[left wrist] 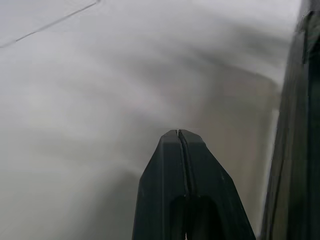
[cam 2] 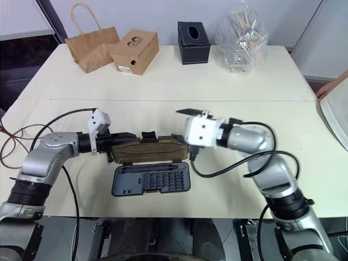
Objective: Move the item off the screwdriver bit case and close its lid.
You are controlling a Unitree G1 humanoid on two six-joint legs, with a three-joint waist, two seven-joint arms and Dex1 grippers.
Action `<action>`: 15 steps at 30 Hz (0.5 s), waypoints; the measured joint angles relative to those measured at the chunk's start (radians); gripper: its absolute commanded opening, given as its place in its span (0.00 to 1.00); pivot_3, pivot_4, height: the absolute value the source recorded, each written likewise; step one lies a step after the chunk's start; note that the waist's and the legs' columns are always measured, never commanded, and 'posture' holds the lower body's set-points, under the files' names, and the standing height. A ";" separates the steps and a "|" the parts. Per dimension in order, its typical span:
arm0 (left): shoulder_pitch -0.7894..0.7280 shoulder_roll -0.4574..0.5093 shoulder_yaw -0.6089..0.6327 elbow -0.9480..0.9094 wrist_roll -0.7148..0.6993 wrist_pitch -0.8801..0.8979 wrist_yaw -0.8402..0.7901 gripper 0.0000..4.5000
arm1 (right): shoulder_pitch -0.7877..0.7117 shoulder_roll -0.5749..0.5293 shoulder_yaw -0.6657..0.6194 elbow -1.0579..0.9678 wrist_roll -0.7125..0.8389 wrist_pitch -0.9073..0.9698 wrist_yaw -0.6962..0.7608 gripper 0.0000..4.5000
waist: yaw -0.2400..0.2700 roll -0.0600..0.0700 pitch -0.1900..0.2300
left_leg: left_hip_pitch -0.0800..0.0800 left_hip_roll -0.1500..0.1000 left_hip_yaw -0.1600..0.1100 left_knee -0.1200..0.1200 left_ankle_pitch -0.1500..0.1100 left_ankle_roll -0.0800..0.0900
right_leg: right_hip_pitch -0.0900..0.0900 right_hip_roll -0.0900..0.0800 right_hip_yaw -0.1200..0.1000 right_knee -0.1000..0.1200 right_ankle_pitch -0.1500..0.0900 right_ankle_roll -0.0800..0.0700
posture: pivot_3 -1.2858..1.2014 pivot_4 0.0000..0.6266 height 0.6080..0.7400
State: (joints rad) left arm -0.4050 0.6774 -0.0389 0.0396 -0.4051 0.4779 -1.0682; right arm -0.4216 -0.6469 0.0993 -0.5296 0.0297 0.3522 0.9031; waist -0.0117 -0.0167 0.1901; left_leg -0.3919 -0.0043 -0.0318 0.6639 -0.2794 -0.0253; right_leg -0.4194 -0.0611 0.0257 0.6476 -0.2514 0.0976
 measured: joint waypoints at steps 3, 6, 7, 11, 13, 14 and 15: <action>0.017 0.035 0.003 -0.108 -0.079 0.101 -0.053 0.00 | 0.085 -0.073 -0.178 -0.128 0.231 0.198 0.067 0.75 | 0.002 -0.001 0.000 | -0.001 0.000 -0.001 0.000 0.000 0.001 | 0.000 -0.001 -0.001 -0.001 0.000 0.000 | 0.52 0.24 0.98; 0.046 0.090 0.006 -0.223 -0.154 0.178 -0.111 0.00 | 0.174 -0.143 -0.351 -0.194 0.433 0.361 0.113 0.75 | 0.000 -0.001 0.000 | 0.001 0.000 -0.001 0.000 -0.001 0.001 | 0.002 -0.001 -0.001 -0.002 0.000 0.000 | 0.52 0.24 0.98; 0.055 0.104 0.005 -0.252 -0.171 0.197 -0.127 0.00 | 0.203 -0.157 -0.396 -0.208 0.493 0.400 0.122 0.75 | -0.001 -0.001 0.000 | 0.001 0.001 -0.001 0.000 -0.001 0.001 | 0.002 -0.001 0.000 -0.001 0.000 0.000 | 0.52 0.24 0.98; 0.131 0.191 -0.041 -0.350 -0.166 0.174 -0.210 0.00 | 0.325 -0.197 -0.527 -0.249 0.725 0.530 0.143 0.75 | -0.004 0.000 0.000 | 0.003 0.002 0.000 0.000 -0.001 0.001 | 0.003 0.000 0.000 -0.001 -0.002 -0.003 | 0.52 0.24 0.98; 0.150 0.200 -0.070 -0.346 -0.128 0.132 -0.222 0.00 | 0.354 -0.200 -0.545 -0.267 0.786 0.548 0.135 0.75 | -0.001 0.000 0.000 | 0.003 0.002 0.000 0.000 -0.001 0.001 | 0.004 0.000 0.000 -0.002 -0.002 -0.003 | 0.52 0.24 0.98; 0.151 0.200 -0.078 -0.334 -0.114 0.116 -0.223 0.00 | 0.368 -0.204 -0.545 -0.278 0.805 0.553 0.125 0.75 | 0.000 0.000 0.000 | 0.003 0.002 0.000 0.000 -0.001 0.001 | 0.004 0.000 0.000 -0.002 -0.002 -0.003 | 0.52 0.24 0.98; 0.149 0.201 -0.083 -0.315 -0.097 0.097 -0.223 0.00 | 0.381 -0.205 -0.543 -0.287 0.820 0.555 0.115 0.75 | 0.000 -0.001 0.000 | 0.003 0.002 0.000 0.001 -0.001 0.001 | 0.004 0.001 0.000 -0.002 -0.002 -0.003 | 0.52 0.24 0.98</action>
State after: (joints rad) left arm -0.2565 0.8783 -0.1219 -0.2750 -0.5016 0.5752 -1.2913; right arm -0.0404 -0.8518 -0.4435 -0.8165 0.8496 0.9072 1.0186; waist -0.0112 -0.0172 0.1905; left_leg -0.3891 -0.0026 -0.0315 0.6647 -0.2799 -0.0243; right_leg -0.4150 -0.0606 0.0254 0.6452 -0.2537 0.0944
